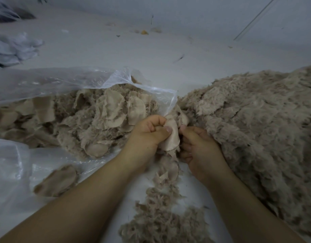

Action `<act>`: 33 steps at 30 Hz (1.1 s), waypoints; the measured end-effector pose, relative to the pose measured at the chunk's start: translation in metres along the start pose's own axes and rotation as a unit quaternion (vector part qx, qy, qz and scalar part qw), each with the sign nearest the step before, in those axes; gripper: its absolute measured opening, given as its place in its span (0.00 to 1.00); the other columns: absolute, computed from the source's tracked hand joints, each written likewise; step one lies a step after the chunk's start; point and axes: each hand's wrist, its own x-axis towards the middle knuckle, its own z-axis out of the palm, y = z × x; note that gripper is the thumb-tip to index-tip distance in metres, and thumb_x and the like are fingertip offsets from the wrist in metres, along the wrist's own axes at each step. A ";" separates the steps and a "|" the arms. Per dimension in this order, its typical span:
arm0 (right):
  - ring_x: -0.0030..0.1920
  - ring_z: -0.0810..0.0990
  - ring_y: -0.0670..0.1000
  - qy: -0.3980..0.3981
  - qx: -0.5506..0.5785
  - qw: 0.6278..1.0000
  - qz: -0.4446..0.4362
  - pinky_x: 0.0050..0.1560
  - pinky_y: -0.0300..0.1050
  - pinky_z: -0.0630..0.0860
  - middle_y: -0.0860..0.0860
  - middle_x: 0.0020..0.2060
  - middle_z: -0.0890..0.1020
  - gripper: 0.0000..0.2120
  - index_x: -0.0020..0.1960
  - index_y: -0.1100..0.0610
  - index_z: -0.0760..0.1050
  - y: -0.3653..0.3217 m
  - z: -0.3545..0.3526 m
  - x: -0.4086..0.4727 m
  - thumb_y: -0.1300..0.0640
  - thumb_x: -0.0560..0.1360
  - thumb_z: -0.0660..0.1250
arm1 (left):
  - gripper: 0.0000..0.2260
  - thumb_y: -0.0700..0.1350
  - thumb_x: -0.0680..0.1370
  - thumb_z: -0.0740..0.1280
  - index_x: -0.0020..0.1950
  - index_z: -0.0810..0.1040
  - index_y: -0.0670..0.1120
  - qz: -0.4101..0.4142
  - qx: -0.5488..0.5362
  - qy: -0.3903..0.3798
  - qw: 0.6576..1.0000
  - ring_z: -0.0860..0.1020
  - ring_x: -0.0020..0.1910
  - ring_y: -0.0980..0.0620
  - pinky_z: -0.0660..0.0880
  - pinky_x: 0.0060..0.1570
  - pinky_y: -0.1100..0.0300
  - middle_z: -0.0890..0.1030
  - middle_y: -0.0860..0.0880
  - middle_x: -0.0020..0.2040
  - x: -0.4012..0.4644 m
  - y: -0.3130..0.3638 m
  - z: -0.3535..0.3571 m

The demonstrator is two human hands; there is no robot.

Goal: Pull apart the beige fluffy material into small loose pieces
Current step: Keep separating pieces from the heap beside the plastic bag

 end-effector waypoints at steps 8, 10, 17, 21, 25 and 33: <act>0.17 0.65 0.41 -0.029 0.016 0.999 -0.011 0.18 0.32 0.62 0.45 0.18 0.71 0.08 0.48 0.59 0.73 -0.001 0.000 -0.003 0.54 0.81 0.62 | 0.09 0.42 0.75 0.65 0.47 0.83 0.40 -0.017 -0.024 -0.056 0.998 0.78 0.43 0.41 0.78 0.44 0.53 0.82 0.37 0.43 0.000 -0.004 -0.002; 0.17 0.65 0.41 -0.025 0.021 0.999 -0.011 0.18 0.32 0.62 0.46 0.19 0.70 0.09 0.48 0.59 0.72 0.001 -0.001 -0.002 0.54 0.81 0.62 | 0.09 0.42 0.76 0.65 0.47 0.84 0.41 -0.016 -0.022 -0.060 0.998 0.78 0.43 0.39 0.78 0.43 0.52 0.82 0.37 0.43 -0.001 -0.003 -0.002; 0.20 0.68 0.40 -0.028 0.076 0.996 -0.042 0.20 0.31 0.67 0.44 0.21 0.71 0.09 0.45 0.60 0.72 0.002 -0.001 -0.002 0.59 0.83 0.58 | 0.10 0.37 0.80 0.62 0.43 0.82 0.42 0.040 -0.011 0.028 0.999 0.76 0.31 0.49 0.75 0.27 0.61 0.81 0.42 0.35 -0.002 0.000 -0.002; 0.22 0.57 0.42 0.007 0.099 0.995 -0.026 0.20 0.34 0.57 0.45 0.24 0.60 0.20 0.33 0.50 0.73 0.004 -0.002 0.003 0.58 0.83 0.59 | 0.10 0.37 0.81 0.62 0.42 0.79 0.40 0.065 -0.037 0.064 0.995 0.74 0.28 0.51 0.74 0.27 0.61 0.78 0.42 0.33 -0.001 0.004 -0.003; 0.22 0.58 0.42 0.008 0.067 0.997 -0.042 0.20 0.34 0.58 0.46 0.25 0.62 0.18 0.37 0.50 0.77 0.005 -0.003 0.003 0.64 0.81 0.60 | 0.09 0.37 0.81 0.62 0.41 0.78 0.43 0.075 -0.046 0.121 0.989 0.74 0.25 0.53 0.72 0.23 0.64 0.77 0.47 0.30 0.003 0.006 -0.007; 0.20 0.56 0.42 -0.076 -0.013 0.996 -0.056 0.20 0.35 0.55 0.44 0.21 0.62 0.11 0.33 0.52 0.74 0.001 -0.006 0.000 0.53 0.74 0.68 | 0.04 0.37 0.79 0.66 0.44 0.76 0.41 0.108 0.020 0.127 0.986 0.79 0.33 0.44 0.77 0.34 0.55 0.81 0.37 0.36 0.004 0.000 -0.001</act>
